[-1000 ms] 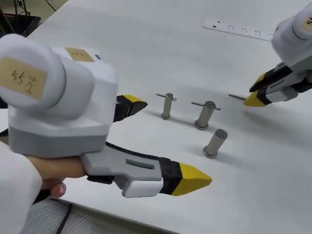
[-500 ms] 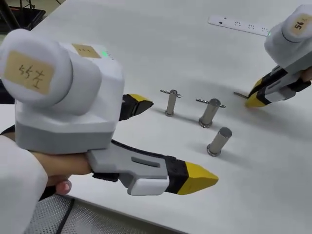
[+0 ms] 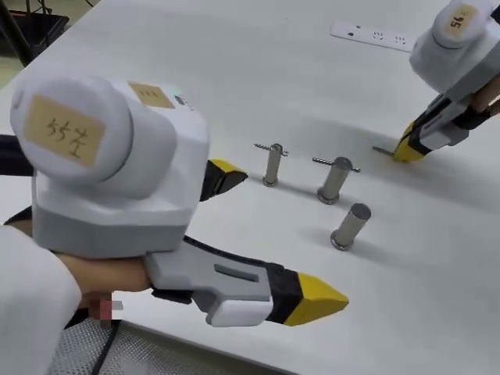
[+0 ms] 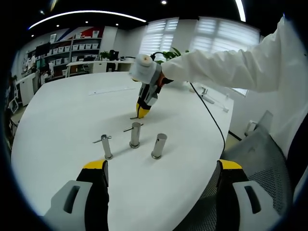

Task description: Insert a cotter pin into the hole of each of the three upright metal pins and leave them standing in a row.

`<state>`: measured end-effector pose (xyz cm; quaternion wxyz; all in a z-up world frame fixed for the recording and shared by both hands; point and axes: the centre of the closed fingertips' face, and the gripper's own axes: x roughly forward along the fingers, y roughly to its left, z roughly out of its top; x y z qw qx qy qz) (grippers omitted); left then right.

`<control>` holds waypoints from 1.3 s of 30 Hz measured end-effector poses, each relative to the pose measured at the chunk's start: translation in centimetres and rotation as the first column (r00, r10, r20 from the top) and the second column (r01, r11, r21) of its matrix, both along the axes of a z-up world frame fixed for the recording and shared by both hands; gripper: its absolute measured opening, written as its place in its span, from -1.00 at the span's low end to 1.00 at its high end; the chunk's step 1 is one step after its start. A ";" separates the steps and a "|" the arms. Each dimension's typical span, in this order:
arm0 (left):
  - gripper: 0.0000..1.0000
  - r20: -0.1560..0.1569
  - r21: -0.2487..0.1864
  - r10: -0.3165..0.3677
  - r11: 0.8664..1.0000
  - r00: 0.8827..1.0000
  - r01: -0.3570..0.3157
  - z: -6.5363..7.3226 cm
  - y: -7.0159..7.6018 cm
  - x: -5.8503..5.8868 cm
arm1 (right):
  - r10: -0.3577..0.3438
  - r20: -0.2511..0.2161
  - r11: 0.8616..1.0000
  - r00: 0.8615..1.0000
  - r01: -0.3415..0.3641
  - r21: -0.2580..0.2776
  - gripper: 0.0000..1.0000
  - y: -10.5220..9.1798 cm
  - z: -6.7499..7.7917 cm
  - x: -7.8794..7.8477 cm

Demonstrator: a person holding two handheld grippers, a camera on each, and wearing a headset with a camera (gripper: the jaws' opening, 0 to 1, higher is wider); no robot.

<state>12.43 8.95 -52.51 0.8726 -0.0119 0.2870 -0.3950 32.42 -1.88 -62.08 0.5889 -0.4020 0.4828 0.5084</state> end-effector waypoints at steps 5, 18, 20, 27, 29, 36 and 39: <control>0.82 -0.001 0.007 0.007 1.000 1.000 -0.007 -0.1 0.5 0.0 | 0.074 -0.010 0.996 0.997 -0.074 -0.054 -1.00 0.1 -0.1 0.0; 0.80 -0.011 0.003 0.004 1.000 1.000 -0.004 -0.3 0.6 -0.4 | 0.163 -0.023 0.969 0.986 -0.165 -0.185 -1.00 0.4 -0.1 -0.1; 0.81 -0.020 0.000 0.002 1.000 1.000 -0.002 -0.3 0.5 -0.6 | 0.185 -0.017 0.962 0.983 -0.185 -0.200 -1.00 0.3 0.0 -0.5; 0.79 -0.013 0.034 -0.028 0.999 1.000 0.028 -0.3 0.4 -1.0 | 0.182 -0.011 0.971 0.983 -0.182 -0.156 -1.00 0.1 0.2 -0.3; 0.80 -0.011 0.040 -0.026 0.999 1.000 0.026 -0.1 0.2 -1.0 | 0.150 -0.014 0.981 0.989 -0.151 -0.125 -1.00 0.1 0.3 -0.3; 0.81 0.014 0.052 -0.033 0.998 0.999 0.033 0.3 0.2 -0.6 | 0.116 -0.013 0.992 0.993 -0.116 -0.051 -1.00 -1.0 1.2 -0.9; 0.80 0.021 0.051 -0.034 0.998 0.999 0.033 0.4 0.0 -0.4 | 0.106 0.013 0.994 0.994 -0.106 -0.025 -1.00 -1.4 2.2 -1.1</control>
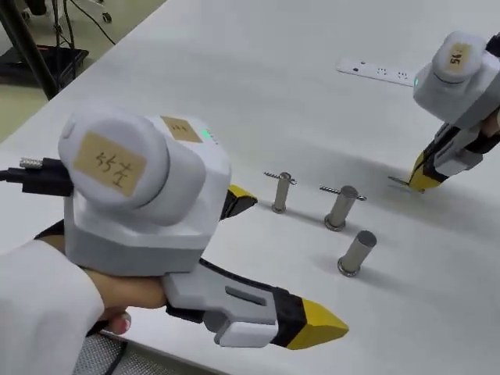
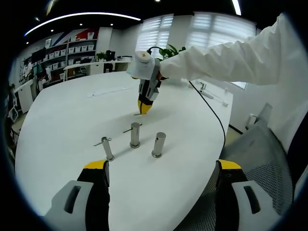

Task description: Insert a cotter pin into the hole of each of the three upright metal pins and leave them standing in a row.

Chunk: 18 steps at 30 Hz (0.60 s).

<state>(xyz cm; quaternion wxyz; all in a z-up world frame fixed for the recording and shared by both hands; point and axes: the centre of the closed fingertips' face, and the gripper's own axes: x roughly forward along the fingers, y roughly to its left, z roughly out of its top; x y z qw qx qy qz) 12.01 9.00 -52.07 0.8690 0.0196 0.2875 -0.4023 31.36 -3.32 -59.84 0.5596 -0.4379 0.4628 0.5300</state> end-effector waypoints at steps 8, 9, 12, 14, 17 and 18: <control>0.81 0.009 0.006 0.014 1.000 1.000 -0.014 0.3 0.1 0.9 | -0.043 0.061 0.976 0.997 0.029 0.216 -1.00 0.8 3.3 -1.9; 0.81 0.015 0.007 0.018 1.000 1.000 -0.018 0.4 0.1 1.1 | -0.053 0.077 0.968 0.996 0.032 0.249 -1.00 0.9 3.8 -2.2; 0.78 0.020 -0.006 0.024 1.000 1.000 -0.023 0.8 0.1 1.7 | -0.078 0.116 0.947 0.990 0.037 0.320 -1.00 1.1 5.0 -3.2; 0.75 0.023 -0.015 0.026 1.000 0.999 -0.026 1.1 0.0 2.1 | -0.088 0.150 0.935 0.985 0.029 0.354 -1.00 1.0 5.8 -3.9; 0.65 0.022 -0.032 0.028 0.999 0.999 -0.027 1.4 -0.1 2.6 | -0.120 0.183 0.916 0.976 0.038 0.399 -1.00 1.0 6.7 -4.4; 0.64 0.022 -0.038 0.029 0.999 0.999 -0.028 1.5 -0.2 2.8 | -0.133 0.196 0.906 0.972 0.039 0.422 -1.00 1.0 7.3 -5.0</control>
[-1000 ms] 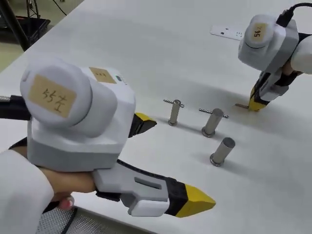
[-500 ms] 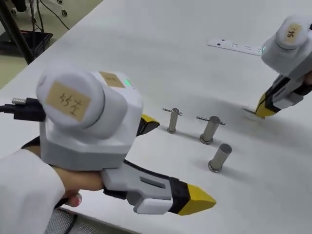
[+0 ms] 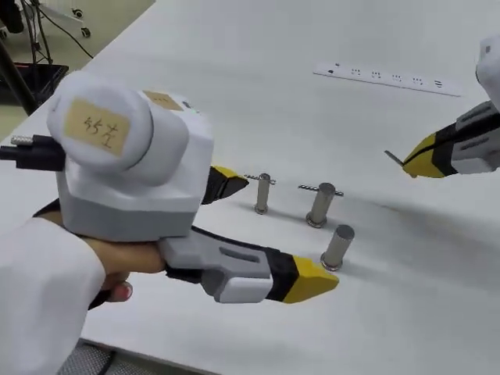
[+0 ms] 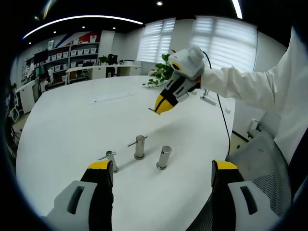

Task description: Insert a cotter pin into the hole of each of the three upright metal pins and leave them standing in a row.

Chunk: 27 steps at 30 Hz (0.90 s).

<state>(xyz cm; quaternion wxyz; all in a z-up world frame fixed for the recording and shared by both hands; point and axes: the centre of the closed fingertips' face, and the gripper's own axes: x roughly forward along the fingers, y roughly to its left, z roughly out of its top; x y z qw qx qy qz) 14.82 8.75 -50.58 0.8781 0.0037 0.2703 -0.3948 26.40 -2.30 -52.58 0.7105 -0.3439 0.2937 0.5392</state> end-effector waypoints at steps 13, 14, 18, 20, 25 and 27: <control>0.52 0.006 -0.036 -0.034 0.999 0.999 0.034 0.9 -1.9 1.5 | -0.069 0.129 0.991 0.989 0.052 0.127 -1.00 -1.0 3.4 -3.9; 0.50 0.005 -0.041 -0.034 0.999 0.999 0.034 1.0 -2.0 1.6 | -0.073 0.137 0.990 0.988 0.055 0.128 -1.00 -0.9 3.4 -4.1; 0.44 -0.008 -0.079 -0.041 0.996 0.999 0.041 1.3 -2.7 2.1 | -0.089 0.186 0.990 0.979 0.065 0.127 -1.00 -1.0 3.8 -5.0; 0.38 -0.007 -0.093 -0.047 0.995 0.999 0.046 1.5 -3.0 2.0 | -0.098 0.206 0.988 0.974 0.070 0.137 -1.00 -0.9 4.1 -5.3; 0.28 -0.008 -0.129 -0.055 0.990 0.998 0.053 2.1 -3.7 2.5 | -0.107 0.248 0.986 0.963 0.072 0.147 -1.00 -0.2 4.6 -6.6; 0.22 -0.010 -0.135 -0.066 0.989 0.998 0.064 2.3 -3.9 2.7 | -0.104 0.265 0.988 0.959 0.069 0.140 -1.00 0.1 4.6 -7.2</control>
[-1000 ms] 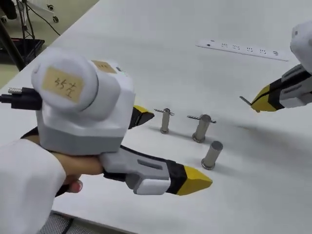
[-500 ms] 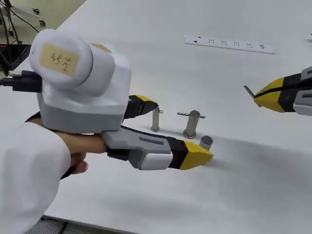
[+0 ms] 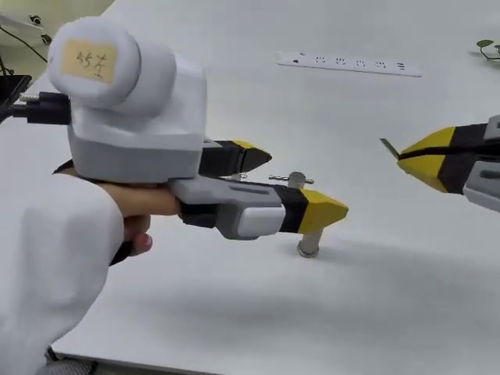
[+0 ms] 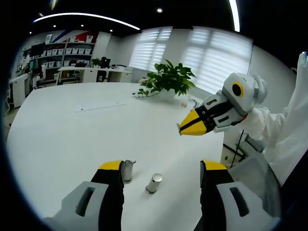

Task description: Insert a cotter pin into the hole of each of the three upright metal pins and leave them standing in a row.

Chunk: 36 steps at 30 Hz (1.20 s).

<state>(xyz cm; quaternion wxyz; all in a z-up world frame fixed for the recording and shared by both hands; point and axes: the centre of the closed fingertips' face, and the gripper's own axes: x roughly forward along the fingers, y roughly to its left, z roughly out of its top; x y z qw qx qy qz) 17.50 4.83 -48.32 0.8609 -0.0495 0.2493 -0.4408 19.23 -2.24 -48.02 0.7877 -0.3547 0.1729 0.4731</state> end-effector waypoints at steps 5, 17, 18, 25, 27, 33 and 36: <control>0.03 -0.016 -0.029 -0.031 0.999 0.999 0.030 0.3 -0.8 0.3 | -0.001 0.005 1.000 1.000 0.002 -0.004 -1.00 0.7 -0.5 -1.4; -0.38 -0.079 -0.067 -0.135 0.989 0.988 0.130 -0.4 -3.3 -1.3 | -0.012 0.003 1.000 1.000 0.012 -0.020 -1.00 1.5 -2.4 -3.7; -0.44 -0.081 -0.085 -0.139 0.988 0.987 0.132 -0.3 -3.5 -1.4 | -0.013 0.002 1.000 1.000 0.014 -0.023 -1.00 1.5 -2.5 -3.8; -0.76 -0.124 -0.127 -0.165 0.981 0.978 0.149 -0.8 -4.6 -2.0 | -0.011 0.017 0.999 1.000 0.012 -0.045 -1.00 1.7 -2.7 -4.4; -0.77 -0.134 -0.129 -0.171 0.980 0.976 0.154 -1.0 -4.8 -2.2 | -0.008 0.013 0.999 1.000 0.009 -0.050 -1.00 1.7 -2.8 -4.5; -0.87 -0.148 -0.126 -0.195 0.976 0.970 0.177 -1.6 -5.4 -2.7 | -0.001 0.006 0.998 1.000 0.001 -0.055 -1.00 1.9 -3.0 -4.8; -0.92 -0.155 -0.131 -0.202 0.974 0.967 0.183 -1.6 -5.6 -2.8 | 0.002 0.004 0.998 1.000 -0.001 -0.059 -1.00 1.9 -3.0 -4.9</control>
